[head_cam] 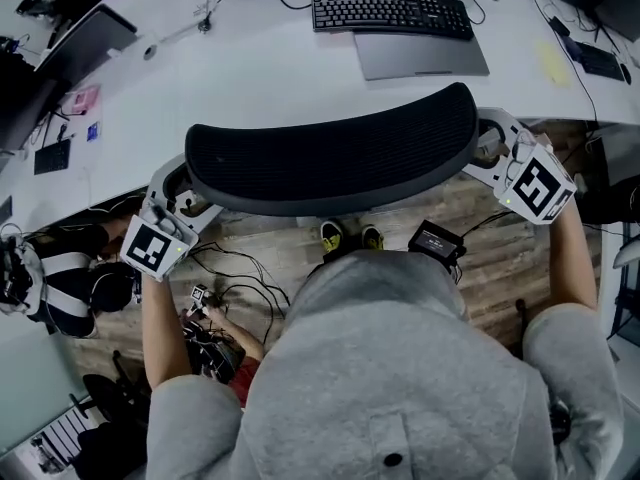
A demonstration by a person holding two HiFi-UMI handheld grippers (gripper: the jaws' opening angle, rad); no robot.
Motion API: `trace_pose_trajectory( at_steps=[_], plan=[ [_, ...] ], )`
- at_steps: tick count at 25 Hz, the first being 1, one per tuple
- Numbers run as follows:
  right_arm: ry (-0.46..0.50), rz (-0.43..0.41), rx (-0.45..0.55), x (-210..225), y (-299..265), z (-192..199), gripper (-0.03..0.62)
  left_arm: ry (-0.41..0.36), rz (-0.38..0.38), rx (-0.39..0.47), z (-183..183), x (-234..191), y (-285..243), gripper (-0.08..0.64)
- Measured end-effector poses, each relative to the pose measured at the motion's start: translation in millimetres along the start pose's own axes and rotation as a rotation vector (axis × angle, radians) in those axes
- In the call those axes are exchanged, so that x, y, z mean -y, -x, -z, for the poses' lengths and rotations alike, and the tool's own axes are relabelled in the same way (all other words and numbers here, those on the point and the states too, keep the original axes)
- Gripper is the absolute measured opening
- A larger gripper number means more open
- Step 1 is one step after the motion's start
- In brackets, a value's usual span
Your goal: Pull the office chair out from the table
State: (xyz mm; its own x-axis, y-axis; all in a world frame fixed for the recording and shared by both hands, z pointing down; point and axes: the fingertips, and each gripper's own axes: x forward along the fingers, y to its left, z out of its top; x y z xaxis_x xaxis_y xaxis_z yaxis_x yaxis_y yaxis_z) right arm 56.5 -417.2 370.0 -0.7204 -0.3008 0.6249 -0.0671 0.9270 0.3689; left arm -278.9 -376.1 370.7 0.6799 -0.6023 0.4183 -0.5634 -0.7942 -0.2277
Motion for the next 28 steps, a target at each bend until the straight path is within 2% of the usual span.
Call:
trace_pose_trajectory(
  at_steps=[2,5,11,12,13,15,18,21,28],
  plan=[
    [0.024,-0.003,-0.050,1,1,11,0.239,0.003,0.032,-0.002,1,0,2,0.328],
    [0.055,-0.012,-0.116,2,-4,25,0.239,-0.027,0.077,-0.056,8,1,1,0.328],
    [0.212,-0.069,-0.140,-14,-38,13,0.232,-0.141,0.122,-0.143,10,7,-17,0.327],
    [0.244,-0.054,-0.148,-14,-40,15,0.206,-0.147,0.137,-0.150,10,9,-19,0.325],
    [0.264,-0.037,-0.149,-13,-41,16,0.143,-0.152,0.157,-0.157,10,11,-22,0.325],
    [0.276,-0.028,-0.146,-12,-40,17,0.143,-0.187,0.204,-0.190,10,15,-27,0.306],
    [0.268,-0.069,-0.172,-14,-39,19,0.127,-0.267,0.238,-0.276,16,21,-39,0.295],
    [0.247,-0.114,-0.199,-16,-39,19,0.126,-0.352,0.242,-0.333,26,23,-40,0.189],
    [0.265,-0.098,-0.194,-16,-40,18,0.121,-0.377,0.269,-0.349,30,25,-37,0.152]
  ],
)
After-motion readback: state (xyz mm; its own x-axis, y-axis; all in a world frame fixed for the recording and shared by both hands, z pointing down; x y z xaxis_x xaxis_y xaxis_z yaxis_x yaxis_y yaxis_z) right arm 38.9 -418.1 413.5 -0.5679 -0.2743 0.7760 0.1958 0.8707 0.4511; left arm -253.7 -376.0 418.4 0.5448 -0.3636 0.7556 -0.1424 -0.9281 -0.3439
